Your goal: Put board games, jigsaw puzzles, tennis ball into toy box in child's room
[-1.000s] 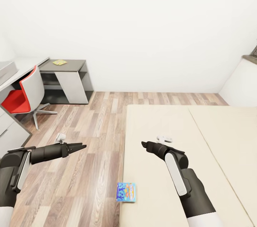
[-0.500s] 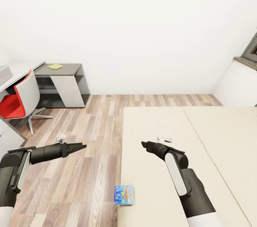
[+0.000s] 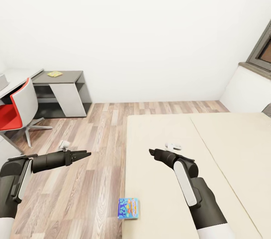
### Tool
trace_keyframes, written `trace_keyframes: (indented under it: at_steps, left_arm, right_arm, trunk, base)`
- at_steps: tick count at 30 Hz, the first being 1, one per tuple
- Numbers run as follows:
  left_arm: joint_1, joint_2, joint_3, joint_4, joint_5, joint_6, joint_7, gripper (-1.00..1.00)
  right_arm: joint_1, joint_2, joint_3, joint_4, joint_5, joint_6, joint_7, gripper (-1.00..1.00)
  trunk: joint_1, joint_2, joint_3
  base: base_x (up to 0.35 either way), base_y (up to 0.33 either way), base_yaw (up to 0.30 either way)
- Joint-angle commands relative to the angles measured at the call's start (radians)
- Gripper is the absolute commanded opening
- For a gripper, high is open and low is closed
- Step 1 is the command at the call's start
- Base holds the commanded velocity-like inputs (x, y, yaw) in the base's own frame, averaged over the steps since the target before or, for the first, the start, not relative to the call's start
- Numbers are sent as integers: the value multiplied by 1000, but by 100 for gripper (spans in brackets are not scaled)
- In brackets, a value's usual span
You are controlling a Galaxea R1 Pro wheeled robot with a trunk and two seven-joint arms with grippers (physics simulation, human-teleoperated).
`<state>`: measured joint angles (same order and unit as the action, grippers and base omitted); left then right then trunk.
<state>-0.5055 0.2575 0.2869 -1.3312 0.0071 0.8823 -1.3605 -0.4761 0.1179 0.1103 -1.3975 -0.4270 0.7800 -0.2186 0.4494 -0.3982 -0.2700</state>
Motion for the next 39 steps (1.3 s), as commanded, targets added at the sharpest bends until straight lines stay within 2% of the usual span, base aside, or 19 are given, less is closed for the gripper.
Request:
trace_keyframes:
  at_steps: [1,27,39]
  left_arm:
    - [-1,0,0,0,1,10,-3,100]
    - [-1,0,1,0,1,10,-3,100]
    - [-1,1,1,0,1,10,-4,100]
  right_arm:
    - [-1,0,1,-1,-10,3,-10,100]
    - [-1,1,3,0,-10,1,-10,100]
    - [-1,2,5,0,-10,0,-10,100]
  trunk:
    - [1,-2,0]
    - [1,-2,43]
    - [1,-2,63]
  base:
    - [0,0,-79]
    - [0,0,-72]
    - [0,0,-13]
